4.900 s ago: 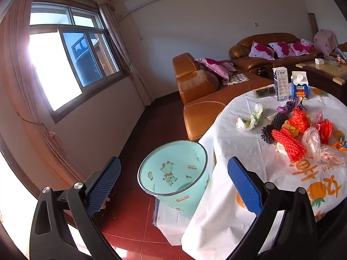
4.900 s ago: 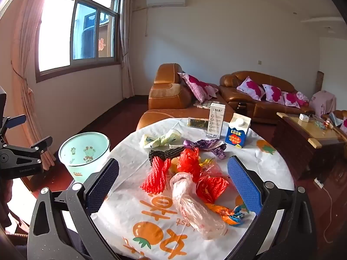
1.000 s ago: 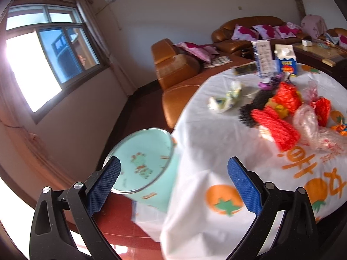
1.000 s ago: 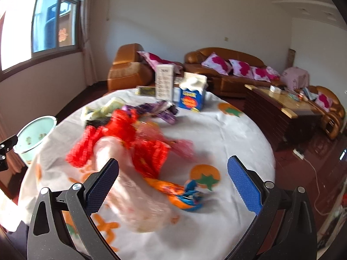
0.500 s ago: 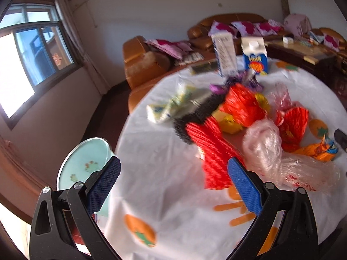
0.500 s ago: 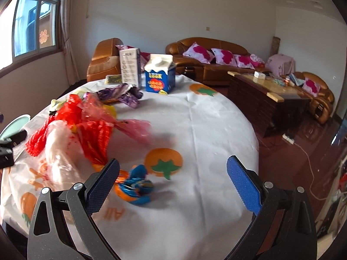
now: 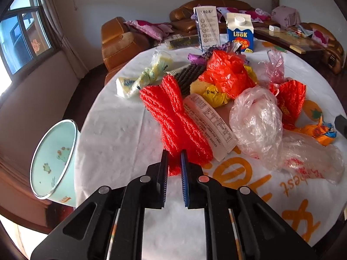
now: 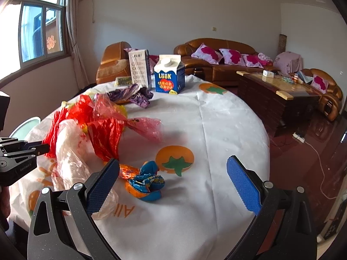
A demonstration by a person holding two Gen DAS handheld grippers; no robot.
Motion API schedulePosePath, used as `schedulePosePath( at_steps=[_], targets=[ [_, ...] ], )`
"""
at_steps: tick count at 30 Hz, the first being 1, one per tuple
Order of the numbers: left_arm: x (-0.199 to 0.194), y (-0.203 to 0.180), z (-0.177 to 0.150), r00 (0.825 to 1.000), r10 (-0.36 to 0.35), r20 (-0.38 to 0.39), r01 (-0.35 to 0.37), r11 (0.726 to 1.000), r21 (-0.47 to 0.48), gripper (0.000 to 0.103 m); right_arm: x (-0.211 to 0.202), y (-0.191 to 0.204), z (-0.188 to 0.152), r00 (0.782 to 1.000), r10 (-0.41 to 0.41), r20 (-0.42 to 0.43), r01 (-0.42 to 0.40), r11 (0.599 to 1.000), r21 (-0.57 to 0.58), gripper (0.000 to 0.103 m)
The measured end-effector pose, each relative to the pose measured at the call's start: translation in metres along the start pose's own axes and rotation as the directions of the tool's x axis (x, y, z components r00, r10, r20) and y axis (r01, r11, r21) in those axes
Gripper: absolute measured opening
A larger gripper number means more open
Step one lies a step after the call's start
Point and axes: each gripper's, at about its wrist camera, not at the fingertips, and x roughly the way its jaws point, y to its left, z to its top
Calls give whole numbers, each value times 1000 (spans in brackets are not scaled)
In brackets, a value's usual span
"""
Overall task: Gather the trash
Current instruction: 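Grasp the red mesh fruit net with the left tool while the right tool grasps the clear plastic bag, then carry the red net and clear bag over the teal bin and open both tools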
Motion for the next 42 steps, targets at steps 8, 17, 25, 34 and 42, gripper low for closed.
schedulePosePath(
  at_steps=[8,17,25,34,42],
  targets=[
    [-44,30,-12,995,74,70,-77,996,45,10,-24,28,6,993,105,45,-103,994,-36,97],
    [-53,65,-66,991,134,1,-134,988,80,10,-9,65,-10,972,220,-87,-228,969,-94,68],
    [-51,82,-67,991,133,-6,-133,990,36,10,10,75,-24,941,261,-213,-290,949,-119,27],
    [-63,108,-58,981,192,30,-193,981,3,10,-19,86,-7,938,320,-133,-339,927,-160,13],
    [-56,152,-55,958,286,3,-286,957,-48,10,-27,129,22,912,399,-94,-410,883,-227,13]
  ],
)
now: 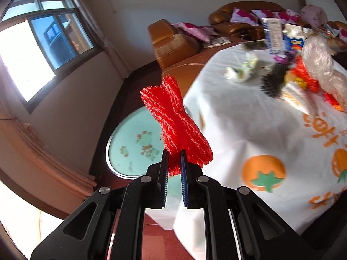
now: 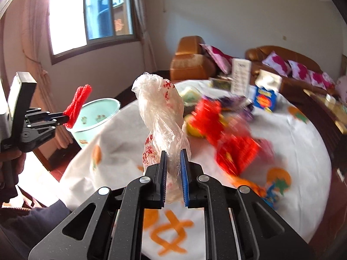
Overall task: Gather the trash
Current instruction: 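Carry the red net and clear bag over the teal bin and open both tools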
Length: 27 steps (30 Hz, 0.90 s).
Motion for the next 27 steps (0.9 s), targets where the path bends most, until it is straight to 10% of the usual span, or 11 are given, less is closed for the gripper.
schedulePosePath(
  at_steps=[27],
  targets=[
    [87,82,-1,970,211,-124,-212,977,5,10,163,104,109,976,188,-112,-211,944,-254,13]
  ],
)
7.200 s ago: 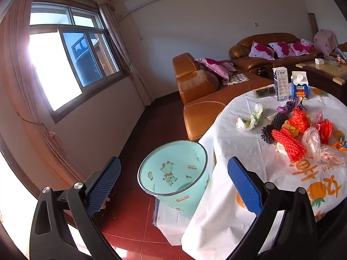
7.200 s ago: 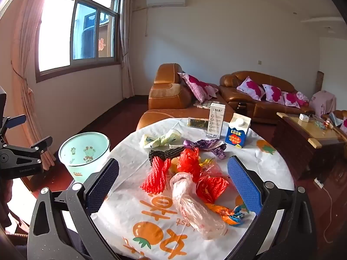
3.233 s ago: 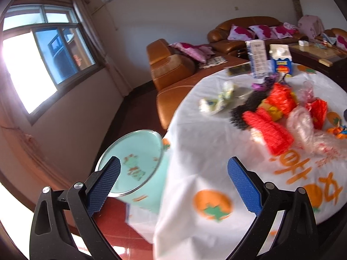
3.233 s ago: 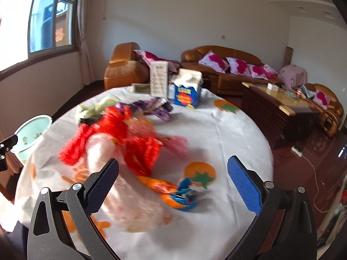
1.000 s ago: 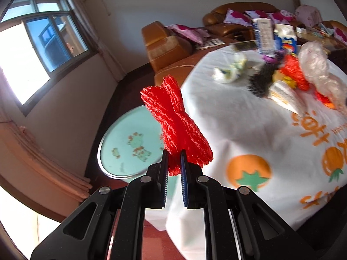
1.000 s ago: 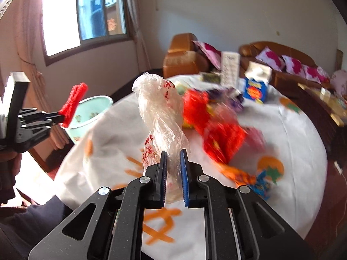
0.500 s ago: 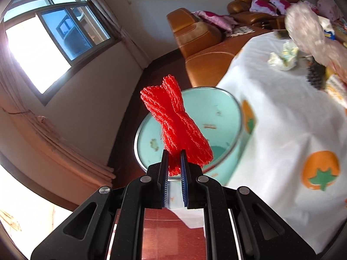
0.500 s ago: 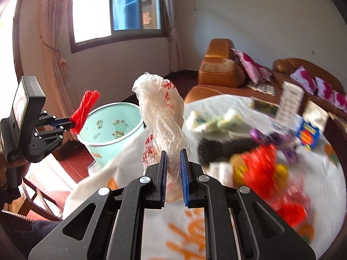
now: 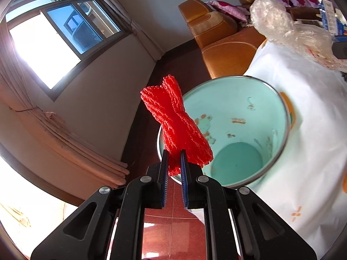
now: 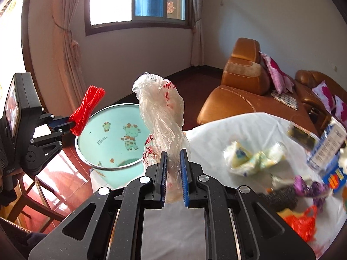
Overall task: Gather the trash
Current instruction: 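Carry the red net and clear bag over the teal bin and open both tools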
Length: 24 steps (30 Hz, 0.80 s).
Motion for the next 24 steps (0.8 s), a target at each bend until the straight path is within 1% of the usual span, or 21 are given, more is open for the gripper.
schedulePosePath(
  at_steps=[8,14,19,24],
  targets=[
    [10,1,2,999,49,-12,-49,999,14,10,29,10,12,999,21,-26,-22,998,-52,13],
    [18,-3,1,995,97,-22,-96,995,41,10,47,19,13,998,26,-57,-31,996,-83,13],
    [25,-6,-1,994,102,-33,-100,993,63,11,59,28,16,996,27,-80,-36,993,-110,13],
    [28,-5,0,995,97,-34,-94,993,64,11,64,32,18,996,27,-88,-38,991,-125,13]
  ],
)
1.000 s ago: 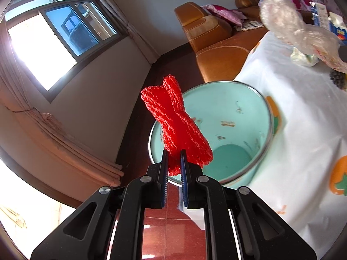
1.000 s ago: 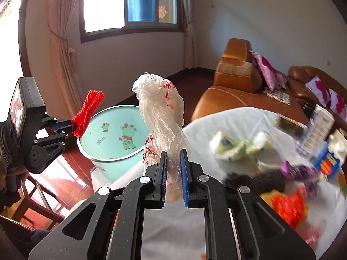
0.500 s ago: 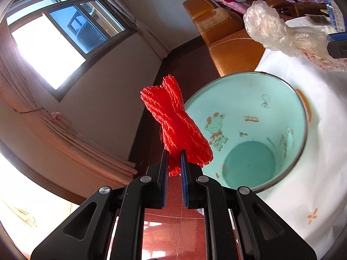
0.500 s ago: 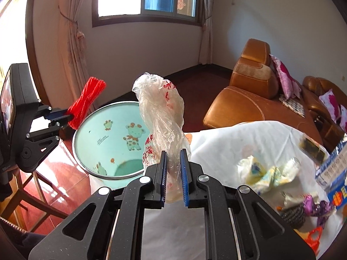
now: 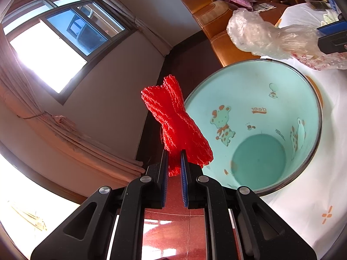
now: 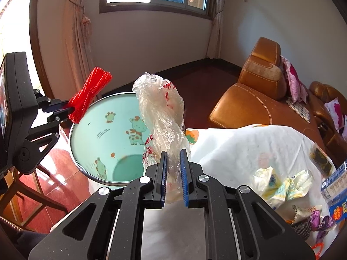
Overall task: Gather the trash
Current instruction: 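Carry the red net and clear bag over the teal bin and open both tools, then grasp the white paper receipt with the left tool while the right tool grasps the blue-orange candy wrapper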
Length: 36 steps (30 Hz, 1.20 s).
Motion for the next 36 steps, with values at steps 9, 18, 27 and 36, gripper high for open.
schedulePosePath(
  at_steps=[9,18,27,36],
  targets=[
    [-2,2,1,1000,-10,21,10,1000,-13,32,4,4,6,1000,3,20,-3,1000,-1,24],
    [-7,2,3,999,6,51,-5,1000,-21,60,-2,-2,6,999,-14,51,11,999,43,47],
    [-25,-1,4,997,-9,74,11,999,-34,66,-35,-21,-7,996,-81,50,72,986,153,53],
    [-86,-60,1,967,-209,144,208,978,18,78,-160,-67,-98,956,-288,56,254,907,336,64]
  ],
)
